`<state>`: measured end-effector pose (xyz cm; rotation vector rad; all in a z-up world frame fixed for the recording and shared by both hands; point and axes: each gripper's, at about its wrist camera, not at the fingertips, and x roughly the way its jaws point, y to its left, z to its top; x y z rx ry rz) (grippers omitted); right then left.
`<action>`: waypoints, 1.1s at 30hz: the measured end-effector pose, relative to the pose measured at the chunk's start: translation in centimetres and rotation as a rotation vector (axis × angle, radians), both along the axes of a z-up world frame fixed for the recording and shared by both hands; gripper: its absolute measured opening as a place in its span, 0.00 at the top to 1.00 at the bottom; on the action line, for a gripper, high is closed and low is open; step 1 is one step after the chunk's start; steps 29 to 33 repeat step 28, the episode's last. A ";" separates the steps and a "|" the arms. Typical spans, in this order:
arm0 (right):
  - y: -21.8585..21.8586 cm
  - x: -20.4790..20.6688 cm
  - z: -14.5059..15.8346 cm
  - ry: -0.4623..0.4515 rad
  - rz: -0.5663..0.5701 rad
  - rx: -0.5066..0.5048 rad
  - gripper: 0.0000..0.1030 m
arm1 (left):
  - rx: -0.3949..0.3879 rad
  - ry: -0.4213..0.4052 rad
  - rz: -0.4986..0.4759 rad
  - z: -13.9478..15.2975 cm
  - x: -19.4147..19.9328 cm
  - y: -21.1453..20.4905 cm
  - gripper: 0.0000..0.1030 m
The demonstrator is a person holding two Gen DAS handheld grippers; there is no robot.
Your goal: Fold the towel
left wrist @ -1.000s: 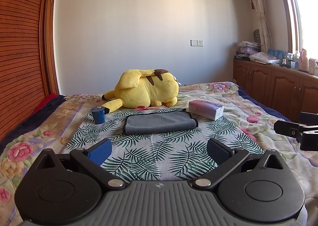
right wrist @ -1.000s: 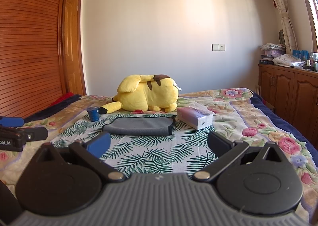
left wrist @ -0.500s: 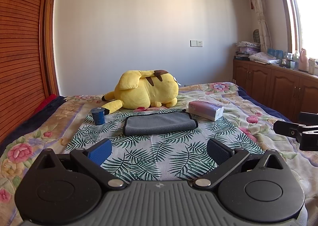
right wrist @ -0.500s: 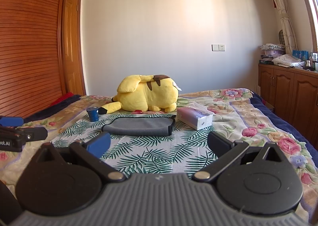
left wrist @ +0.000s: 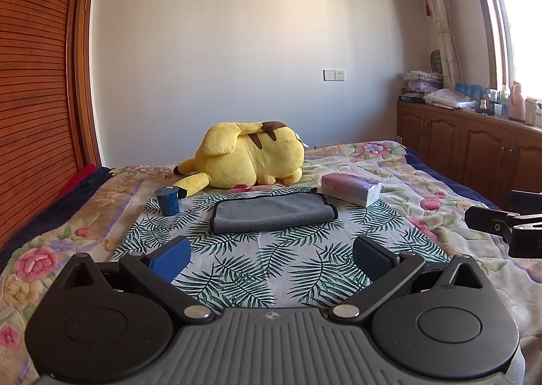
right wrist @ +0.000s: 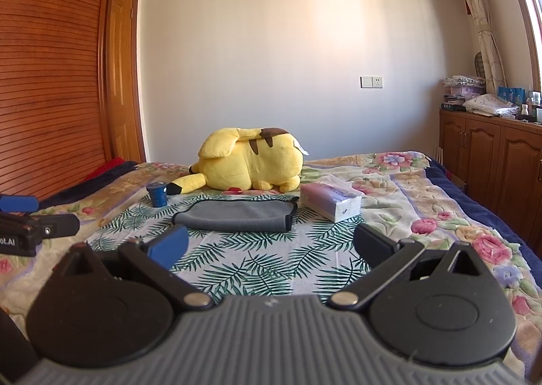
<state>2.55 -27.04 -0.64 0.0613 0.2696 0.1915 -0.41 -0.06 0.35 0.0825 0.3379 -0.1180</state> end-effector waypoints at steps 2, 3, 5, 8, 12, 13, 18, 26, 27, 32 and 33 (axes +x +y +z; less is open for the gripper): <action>0.0 0.0 0.0 0.000 0.001 0.000 0.00 | 0.001 -0.001 -0.001 0.0 0.0 0.0 0.16; 0.0 0.0 0.0 -0.001 0.000 0.000 0.00 | 0.003 -0.001 -0.001 0.0 0.1 0.0 0.16; 0.0 0.0 0.0 0.000 0.000 0.000 0.00 | 0.009 -0.004 -0.003 0.2 0.0 -0.1 0.16; 0.0 0.0 0.0 0.000 0.000 -0.001 0.00 | 0.008 -0.004 -0.002 0.2 -0.1 -0.2 0.16; 0.0 0.0 0.0 -0.001 0.000 -0.001 0.00 | 0.009 -0.002 -0.001 0.1 -0.1 -0.2 0.16; 0.0 0.0 0.0 -0.001 0.000 -0.001 0.00 | 0.010 -0.002 -0.001 0.1 -0.1 -0.2 0.16; 0.0 0.0 0.0 -0.001 0.000 -0.001 0.00 | 0.009 0.000 0.000 0.0 -0.1 -0.1 0.16; -0.2 0.0 0.0 -0.001 -0.001 -0.001 0.00 | 0.010 0.001 0.004 -0.2 -0.2 -0.1 0.16; -0.1 0.0 0.0 -0.001 -0.001 -0.001 0.00 | 0.010 0.001 0.005 -0.2 -0.1 -0.1 0.16; -0.1 0.0 0.0 -0.001 0.000 -0.001 0.00 | 0.010 0.002 0.005 -0.3 -0.1 0.0 0.16; -0.1 0.0 0.0 -0.001 0.000 -0.001 0.00 | 0.010 0.002 0.005 -0.3 -0.1 0.0 0.16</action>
